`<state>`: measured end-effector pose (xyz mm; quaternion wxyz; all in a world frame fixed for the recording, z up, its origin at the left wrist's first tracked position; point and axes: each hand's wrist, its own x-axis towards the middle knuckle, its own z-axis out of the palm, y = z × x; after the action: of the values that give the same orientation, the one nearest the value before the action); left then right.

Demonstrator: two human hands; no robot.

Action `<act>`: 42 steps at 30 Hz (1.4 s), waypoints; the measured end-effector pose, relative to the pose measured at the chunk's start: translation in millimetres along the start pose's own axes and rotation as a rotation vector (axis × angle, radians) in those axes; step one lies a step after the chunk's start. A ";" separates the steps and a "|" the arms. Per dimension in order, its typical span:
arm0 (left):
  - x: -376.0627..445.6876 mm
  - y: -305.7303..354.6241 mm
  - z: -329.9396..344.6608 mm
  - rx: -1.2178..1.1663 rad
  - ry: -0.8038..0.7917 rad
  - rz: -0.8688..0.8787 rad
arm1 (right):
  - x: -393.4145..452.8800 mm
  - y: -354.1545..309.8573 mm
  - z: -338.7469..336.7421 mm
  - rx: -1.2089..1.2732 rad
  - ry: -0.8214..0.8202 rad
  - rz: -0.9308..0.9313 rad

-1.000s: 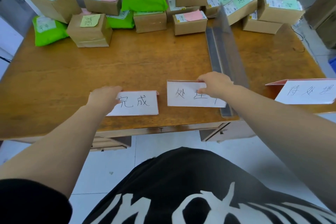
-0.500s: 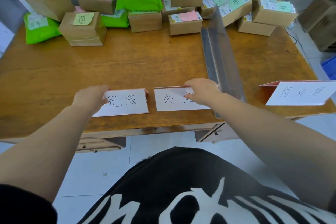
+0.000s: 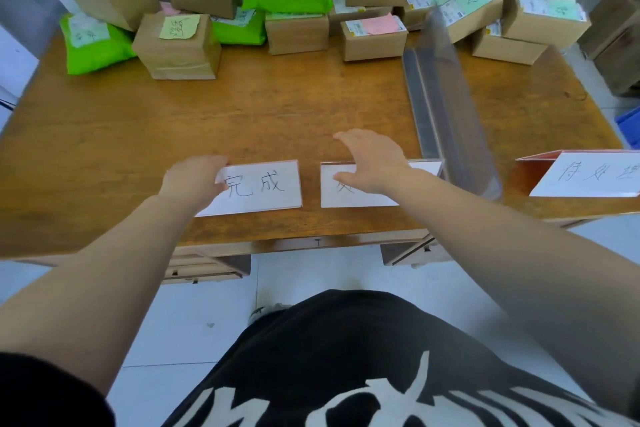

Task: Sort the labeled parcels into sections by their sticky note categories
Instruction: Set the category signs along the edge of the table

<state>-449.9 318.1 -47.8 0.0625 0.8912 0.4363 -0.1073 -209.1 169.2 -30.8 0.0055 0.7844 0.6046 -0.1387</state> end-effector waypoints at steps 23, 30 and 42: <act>-12.8 -111.1 -8.1 -0.320 0.123 0.201 | 68.7 -173.3 2.7 -0.086 -0.056 0.101; -4.8 -103.1 -16.1 -0.420 0.107 0.114 | 65.8 -162.8 -46.8 -0.032 0.030 0.112; 13.1 -62.0 -1.4 -0.308 -0.113 0.109 | 69.2 -127.7 -75.2 -0.065 0.057 0.077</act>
<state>-490.9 366.3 -50.7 0.2286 0.8860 0.3943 -0.0854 -298.6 282.4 46.3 0.0188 0.8100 0.5782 -0.0963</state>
